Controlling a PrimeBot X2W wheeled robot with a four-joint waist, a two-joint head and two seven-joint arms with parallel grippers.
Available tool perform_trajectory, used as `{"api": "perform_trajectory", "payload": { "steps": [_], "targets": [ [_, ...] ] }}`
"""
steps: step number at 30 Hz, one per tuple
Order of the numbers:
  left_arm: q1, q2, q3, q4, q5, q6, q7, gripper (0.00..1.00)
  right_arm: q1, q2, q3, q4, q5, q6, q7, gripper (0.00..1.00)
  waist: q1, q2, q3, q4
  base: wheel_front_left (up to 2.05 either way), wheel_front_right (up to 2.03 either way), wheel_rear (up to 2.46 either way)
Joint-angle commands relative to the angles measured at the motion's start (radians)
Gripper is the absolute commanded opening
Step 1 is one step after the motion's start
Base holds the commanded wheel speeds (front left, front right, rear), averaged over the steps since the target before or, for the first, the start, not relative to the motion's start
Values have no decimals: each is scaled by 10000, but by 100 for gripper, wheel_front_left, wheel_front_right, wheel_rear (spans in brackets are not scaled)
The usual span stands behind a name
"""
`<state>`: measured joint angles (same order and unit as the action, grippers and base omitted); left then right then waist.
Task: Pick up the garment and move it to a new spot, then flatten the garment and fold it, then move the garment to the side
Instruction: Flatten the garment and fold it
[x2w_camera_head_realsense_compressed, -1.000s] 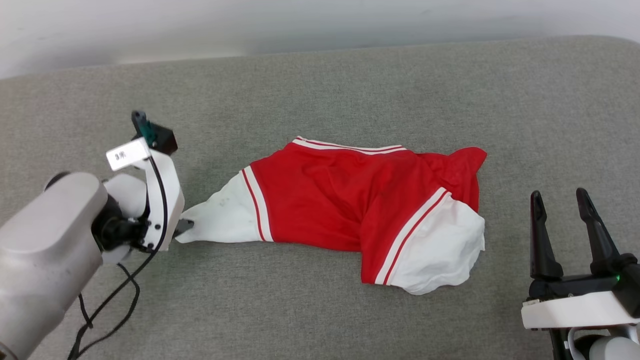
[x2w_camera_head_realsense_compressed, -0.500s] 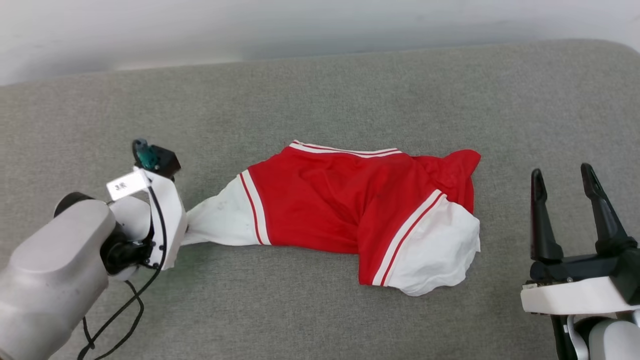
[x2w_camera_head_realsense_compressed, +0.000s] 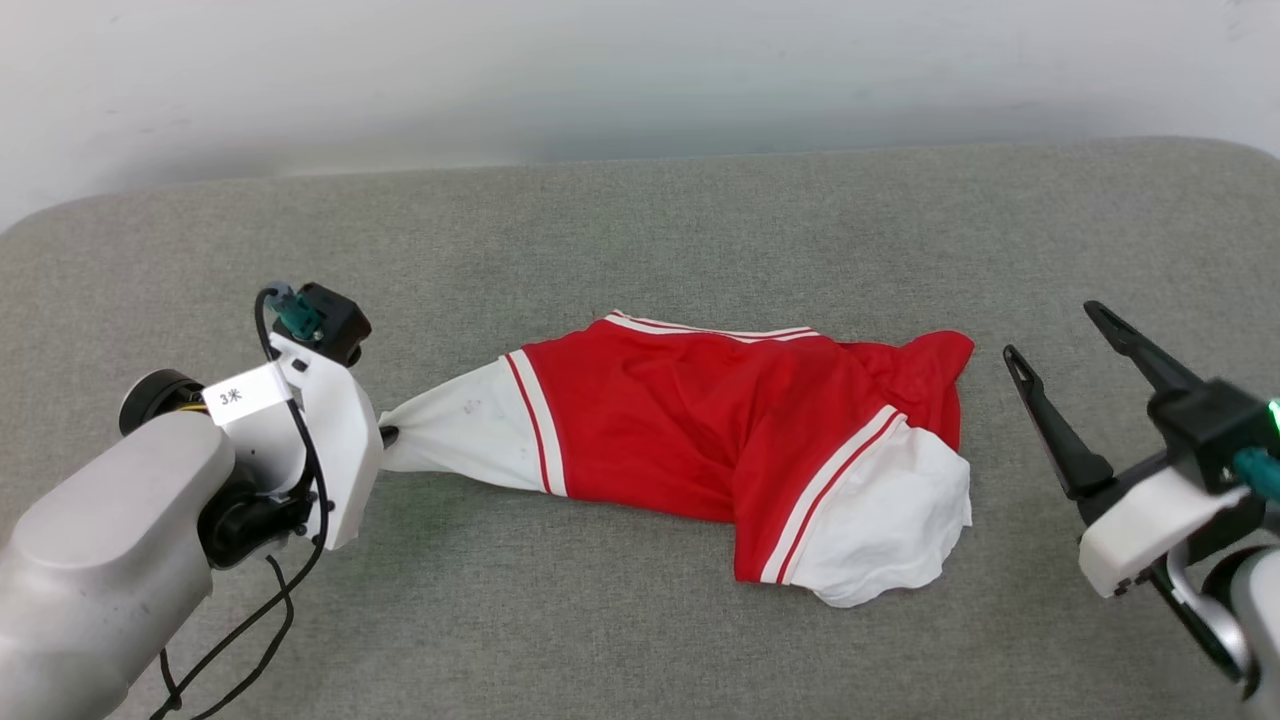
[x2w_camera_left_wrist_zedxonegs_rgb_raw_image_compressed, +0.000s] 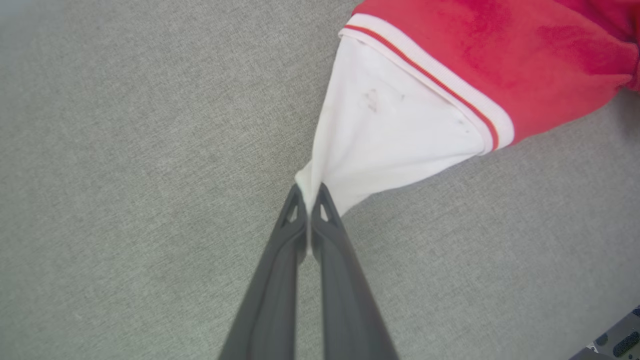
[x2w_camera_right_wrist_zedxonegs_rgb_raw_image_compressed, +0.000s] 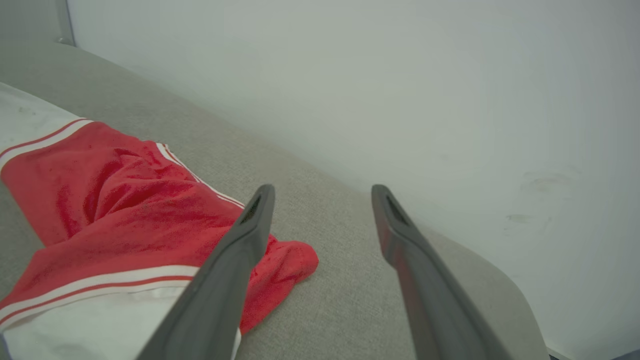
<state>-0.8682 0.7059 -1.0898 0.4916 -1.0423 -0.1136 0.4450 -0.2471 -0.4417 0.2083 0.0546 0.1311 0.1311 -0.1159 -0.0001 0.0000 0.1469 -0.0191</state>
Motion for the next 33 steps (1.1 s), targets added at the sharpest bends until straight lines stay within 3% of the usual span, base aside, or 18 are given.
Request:
{"api": "perform_trajectory", "payload": {
  "steps": [1, 7, 13, 19, 32, 33],
  "targets": [
    [121, 18, -7, -79, 44, 75, -74, 0, -379, -514, 478, -29, 542, -7, 563, 100, 1, 0, -11, 18, 0, 0, 0],
    [214, 67, -14, -398, 100, 261, -194, 0, -1569, -2810, 3092, -666, 3181, -7, 3854, 100, 1, 0, 74, 92, 0, 0, 0],
    [33, -11, 22, -623, 210, 368, -332, 0, -2581, -4047, 4779, -1148, 5390, -5, 6844, 100, 1, 0, 339, 276, 0, 0, 0],
    [-266, -181, 73, -777, 369, 435, -459, 0, -3431, -4330, 5828, -901, 6468, -7, 8441, 100, 1, 0, 791, 590, 0, 0, 0],
    [-727, -532, 90, -741, 548, 358, -727, 0, -3910, -3747, 8189, 770, 7159, 12, 8512, 100, 1, 0, 1620, 1010, 0, 0, 0],
    [-729, -549, 88, -720, 542, 351, -742, 0, -3928, -3726, 8315, 827, 7233, 10, 8397, 59, 1, 0, 1620, 1002, 0, 0, 0]
  ]
}}
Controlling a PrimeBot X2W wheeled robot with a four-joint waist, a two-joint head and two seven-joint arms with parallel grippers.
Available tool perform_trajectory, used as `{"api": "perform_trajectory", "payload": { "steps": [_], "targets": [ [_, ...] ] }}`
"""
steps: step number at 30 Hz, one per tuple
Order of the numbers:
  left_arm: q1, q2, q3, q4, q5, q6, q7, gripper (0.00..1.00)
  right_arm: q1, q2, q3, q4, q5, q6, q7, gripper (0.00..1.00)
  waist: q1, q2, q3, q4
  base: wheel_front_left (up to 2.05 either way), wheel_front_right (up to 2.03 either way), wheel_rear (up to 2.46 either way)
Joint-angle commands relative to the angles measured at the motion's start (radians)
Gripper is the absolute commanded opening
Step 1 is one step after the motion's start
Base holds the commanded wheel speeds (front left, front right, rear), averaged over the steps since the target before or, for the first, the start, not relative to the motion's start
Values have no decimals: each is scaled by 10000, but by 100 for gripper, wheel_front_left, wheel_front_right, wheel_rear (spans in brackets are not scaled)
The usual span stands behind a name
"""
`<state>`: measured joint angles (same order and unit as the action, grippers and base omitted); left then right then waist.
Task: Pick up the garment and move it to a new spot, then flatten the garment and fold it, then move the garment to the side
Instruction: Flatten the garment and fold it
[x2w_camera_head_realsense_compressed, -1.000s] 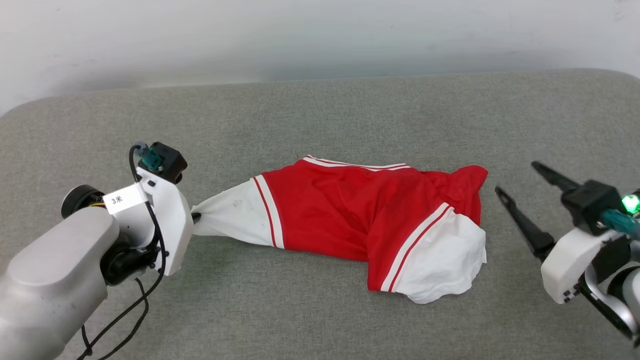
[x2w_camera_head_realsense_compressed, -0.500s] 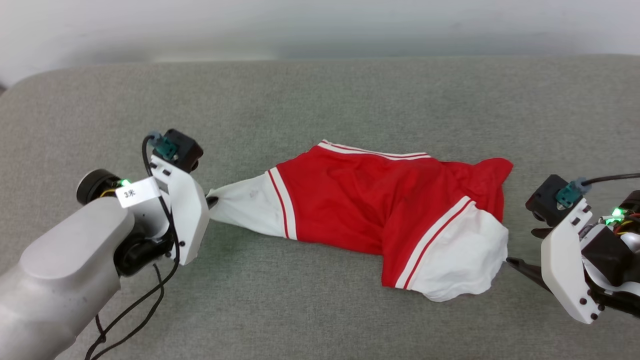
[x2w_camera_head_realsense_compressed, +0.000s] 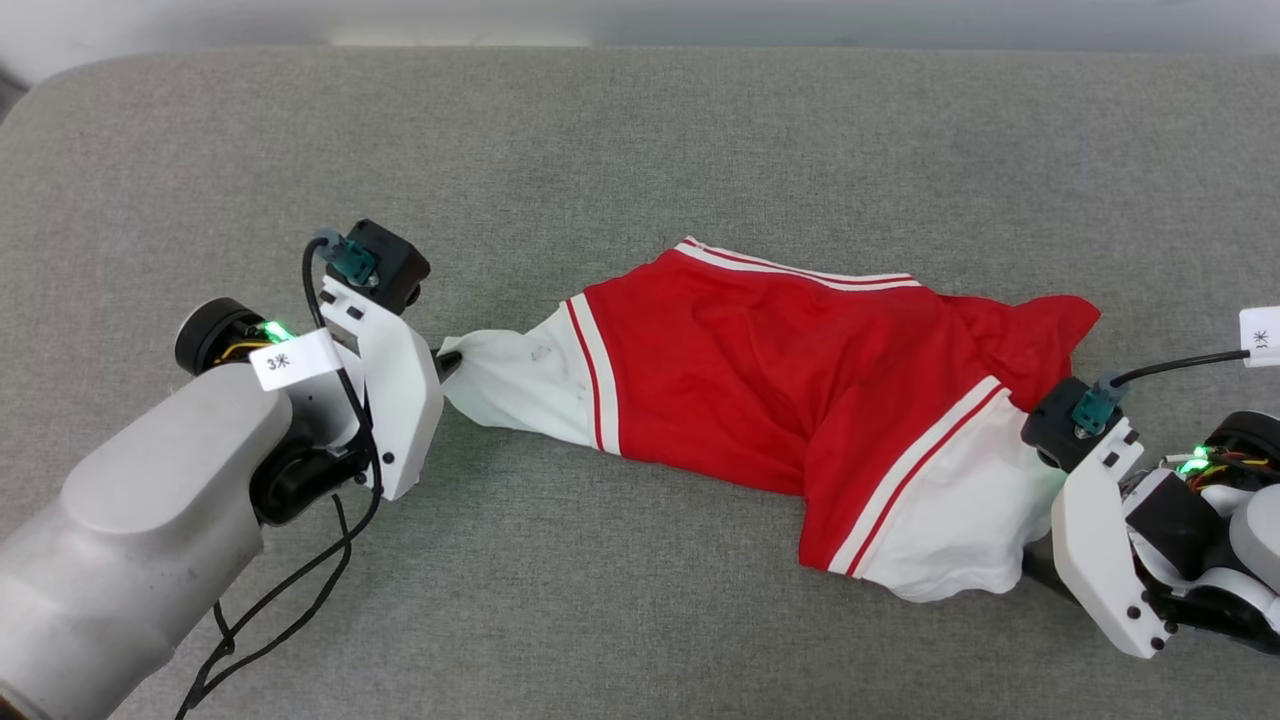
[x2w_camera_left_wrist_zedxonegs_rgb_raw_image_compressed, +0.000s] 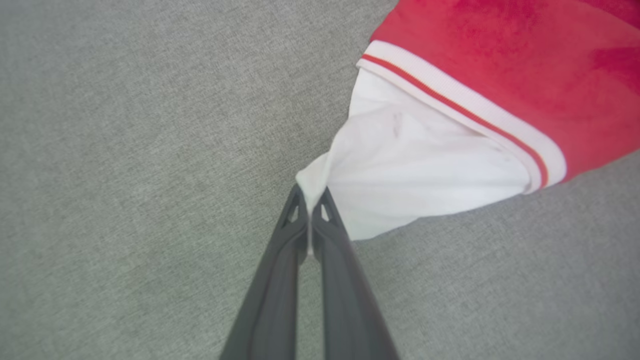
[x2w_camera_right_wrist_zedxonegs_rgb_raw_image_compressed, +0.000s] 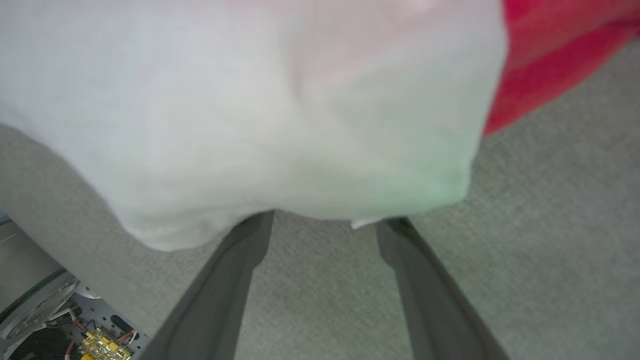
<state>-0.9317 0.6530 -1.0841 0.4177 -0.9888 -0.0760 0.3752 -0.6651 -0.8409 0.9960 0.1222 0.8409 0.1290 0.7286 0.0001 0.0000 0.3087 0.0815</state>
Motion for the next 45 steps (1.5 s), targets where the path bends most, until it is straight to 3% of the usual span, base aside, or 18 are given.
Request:
{"api": "perform_trajectory", "payload": {
  "steps": [1, 2, 11, 24, 34, 45],
  "targets": [
    [-80, -19, 25, 48, -7, -40, -62, 0, 221, 275, 542, 205, 209, 31, -172, 15, -1, 0, -12, -18, 0, 0, 0],
    [-52, -12, 26, 86, -27, -41, -85, 0, 160, 281, 648, 235, 246, 31, -327, 0, -1, 0, -36, -42, 0, 0, 0],
    [210, 39, -12, 289, -126, -118, -264, 0, -541, -311, 765, 133, 585, 14, -1987, 0, -1, 0, -545, -256, 0, 0, 0],
    [246, 422, 286, -151, -192, -34, -857, 0, -173, -1528, -624, -801, 1037, 14, -3586, 0, -1, 0, -1382, -527, 0, 0, 0],
    [-1639, 328, 1159, -1049, 331, 311, -1524, 0, -1659, -1408, -2215, -740, 340, 14, -3635, 0, -1, 0, -1009, -534, 0, 0, 0],
    [-4940, -327, 2236, -500, 914, 395, -1894, 0, -5479, -594, -3165, 315, -1143, 14, -3460, 0, -1, 0, 540, -458, 0, 0, 0]
  ]
}}
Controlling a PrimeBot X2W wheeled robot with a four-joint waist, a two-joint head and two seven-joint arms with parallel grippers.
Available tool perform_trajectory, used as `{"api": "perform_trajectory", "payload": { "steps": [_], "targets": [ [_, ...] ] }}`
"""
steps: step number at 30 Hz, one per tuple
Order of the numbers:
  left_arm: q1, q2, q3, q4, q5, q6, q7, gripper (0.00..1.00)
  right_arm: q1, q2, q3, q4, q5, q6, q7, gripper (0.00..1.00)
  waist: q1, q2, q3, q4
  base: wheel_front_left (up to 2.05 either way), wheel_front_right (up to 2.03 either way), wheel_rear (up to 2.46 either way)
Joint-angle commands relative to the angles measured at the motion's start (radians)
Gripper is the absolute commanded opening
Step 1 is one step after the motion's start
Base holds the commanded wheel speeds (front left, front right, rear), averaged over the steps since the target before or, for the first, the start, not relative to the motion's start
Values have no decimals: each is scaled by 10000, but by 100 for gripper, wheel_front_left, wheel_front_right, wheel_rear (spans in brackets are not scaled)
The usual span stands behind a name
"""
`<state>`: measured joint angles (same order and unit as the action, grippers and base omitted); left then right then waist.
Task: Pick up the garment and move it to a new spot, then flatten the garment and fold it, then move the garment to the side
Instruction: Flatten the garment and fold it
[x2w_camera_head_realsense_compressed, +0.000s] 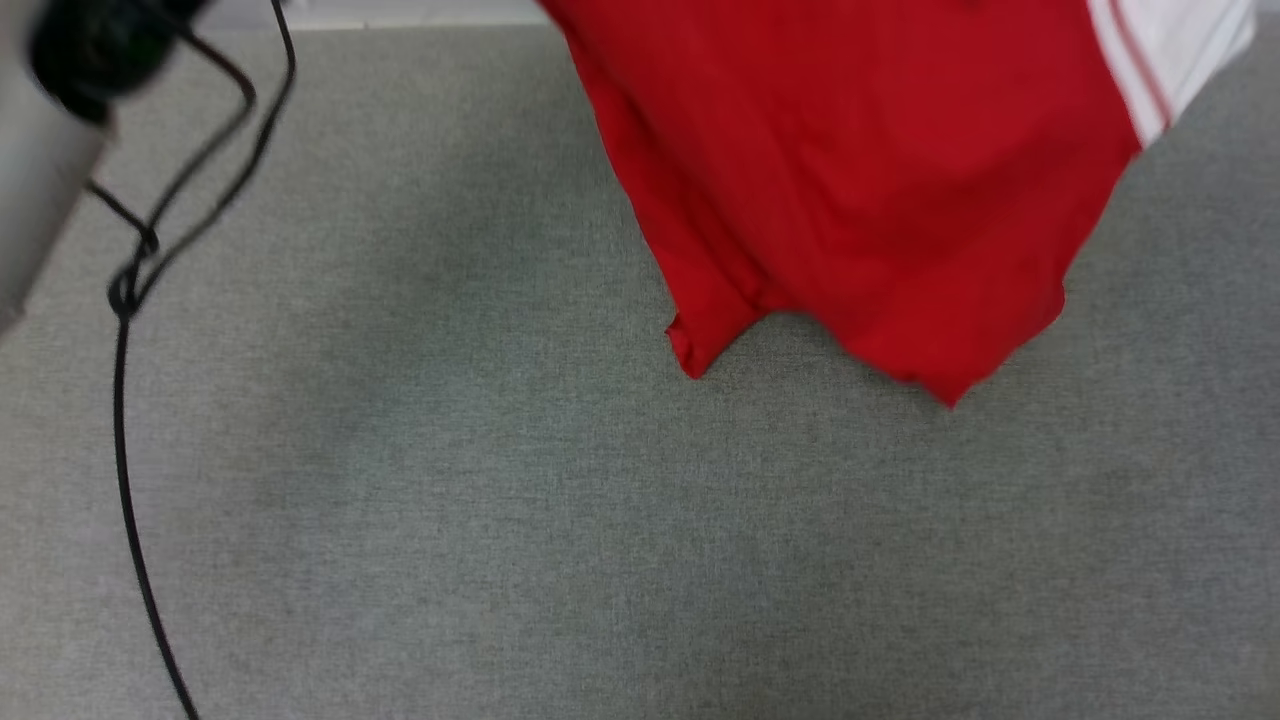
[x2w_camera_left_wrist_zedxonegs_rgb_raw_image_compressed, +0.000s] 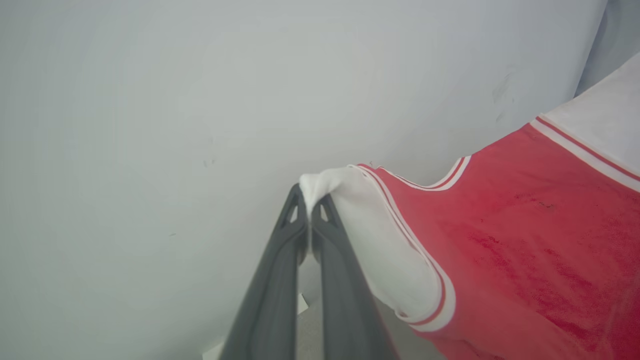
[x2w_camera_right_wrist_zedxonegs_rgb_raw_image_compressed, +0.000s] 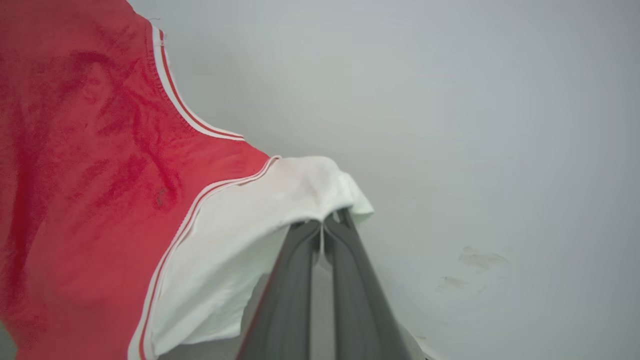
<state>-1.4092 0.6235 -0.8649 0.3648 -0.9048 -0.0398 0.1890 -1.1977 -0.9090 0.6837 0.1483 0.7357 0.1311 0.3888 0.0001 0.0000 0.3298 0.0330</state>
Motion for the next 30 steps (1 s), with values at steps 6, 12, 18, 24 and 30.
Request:
{"api": "perform_trajectory", "payload": {
  "steps": [6, 12, 18, 24, 30],
  "targets": [
    [-2075, -492, 538, 872, 484, 8, -528, 0, -2430, 834, -66, 1395, -832, -7, -475, 0, -1, 0, 929, 82, 0, 0, 0],
    [-3721, -890, 942, 1912, 726, -113, -1087, 0, -4606, 1456, 296, 2687, -1480, -7, -910, 0, -1, 0, 1229, 122, 0, 0, 0],
    [-4600, -1070, 1173, 2827, 790, -334, -1686, 0, -6157, 1980, 747, 3810, -1764, -7, -1472, 0, -1, 0, 1416, 182, 0, 0, 0],
    [-4328, -1102, 1079, 3782, 693, -582, -2106, 0, -6755, 2300, 1658, 4753, -1671, -7, -2125, 0, -1, 0, 1766, 255, 0, 0, 0],
    [-3216, -1262, 805, 4421, 416, -805, -2704, 0, -5898, 2474, 2657, 5529, -1109, -7, -2981, 0, -1, 0, 1913, 283, 0, 0, 0]
  ]
}}
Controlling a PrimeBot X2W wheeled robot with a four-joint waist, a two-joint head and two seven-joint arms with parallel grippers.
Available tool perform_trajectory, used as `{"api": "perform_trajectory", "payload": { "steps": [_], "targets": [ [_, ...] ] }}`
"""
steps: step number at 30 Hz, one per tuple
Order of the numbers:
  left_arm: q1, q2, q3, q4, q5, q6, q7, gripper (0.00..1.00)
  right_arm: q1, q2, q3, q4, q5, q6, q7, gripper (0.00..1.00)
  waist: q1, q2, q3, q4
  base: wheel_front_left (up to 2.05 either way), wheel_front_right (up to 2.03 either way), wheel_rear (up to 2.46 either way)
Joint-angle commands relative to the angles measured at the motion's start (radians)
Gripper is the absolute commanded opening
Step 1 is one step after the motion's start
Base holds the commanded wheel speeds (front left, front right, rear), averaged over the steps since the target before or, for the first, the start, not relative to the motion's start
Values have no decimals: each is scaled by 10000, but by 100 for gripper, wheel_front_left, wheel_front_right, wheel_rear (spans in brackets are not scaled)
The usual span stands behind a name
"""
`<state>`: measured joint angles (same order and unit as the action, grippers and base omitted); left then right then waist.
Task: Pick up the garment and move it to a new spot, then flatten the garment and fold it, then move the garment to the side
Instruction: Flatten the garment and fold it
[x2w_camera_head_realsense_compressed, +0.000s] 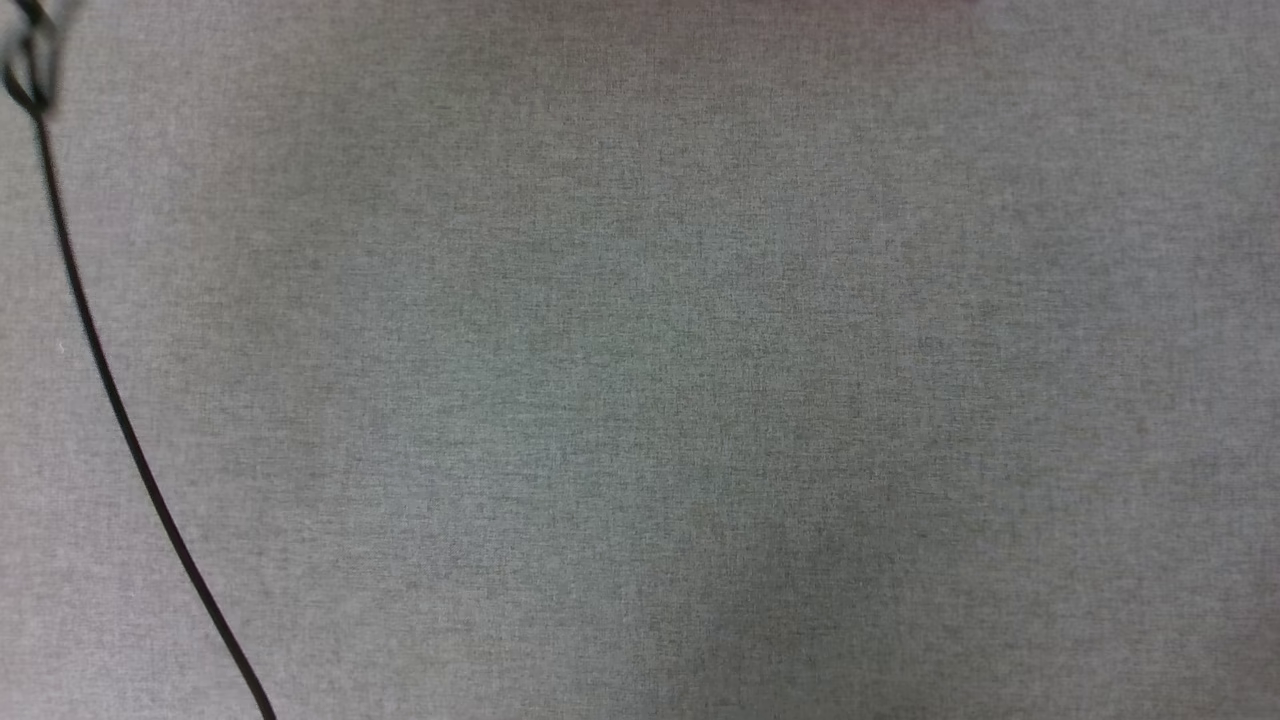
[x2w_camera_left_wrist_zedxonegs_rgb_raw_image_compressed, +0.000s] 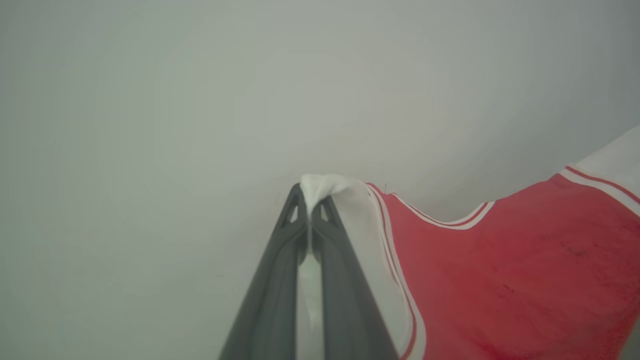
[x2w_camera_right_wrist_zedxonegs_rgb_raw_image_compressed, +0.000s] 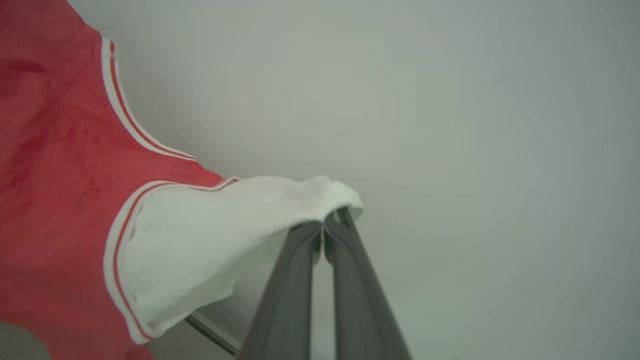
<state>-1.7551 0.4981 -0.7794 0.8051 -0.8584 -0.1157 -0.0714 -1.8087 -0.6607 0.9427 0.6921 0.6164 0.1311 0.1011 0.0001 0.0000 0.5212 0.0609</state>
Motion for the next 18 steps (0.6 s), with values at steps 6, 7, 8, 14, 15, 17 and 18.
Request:
{"api": "perform_trajectory", "payload": {
  "steps": [6, 7, 8, 14, 15, 17, 18],
  "targets": [
    [2294, -83, -215, 231, -581, -110, -929, 0, 1884, 125, 900, 522, 859, -7, -1120, 0, -1, 0, -234, -47, 0, 0, 0],
    [2716, -82, -219, 237, -718, -118, -1075, 0, 2238, 98, 1031, 557, 1008, -7, -1297, 0, -1, 0, -317, -54, 0, 0, 0],
    [3156, -50, -237, 224, -836, -120, -1178, 0, 2571, 91, 1175, 567, 1154, -7, -1458, 0, -1, 0, -405, -82, 0, 0, 0],
    [5962, 94, -492, -194, -1161, -96, -1669, 0, 4843, -340, 2069, 178, 1879, -7, -2328, 0, -1, 0, -1188, -156, 0, 0, 0],
    [6408, 134, -476, -327, -1217, -9, -1750, 0, 5233, -401, 2210, 50, 1960, -7, -2456, 0, -1, 0, -1372, -175, 0, 0, 0],
    [7486, 211, -535, -681, -1333, 85, -1811, 0, 6004, -544, 2415, -214, 2154, -7, -2659, 0, -1, 0, -1711, -209, 0, 0, 0],
    [7948, 293, -548, -889, -1329, 173, -1846, 0, 6361, -630, 2467, -297, 2215, -7, -2773, 0, -1, 0, -1875, -226, 0, 0, 0]
  ]
}}
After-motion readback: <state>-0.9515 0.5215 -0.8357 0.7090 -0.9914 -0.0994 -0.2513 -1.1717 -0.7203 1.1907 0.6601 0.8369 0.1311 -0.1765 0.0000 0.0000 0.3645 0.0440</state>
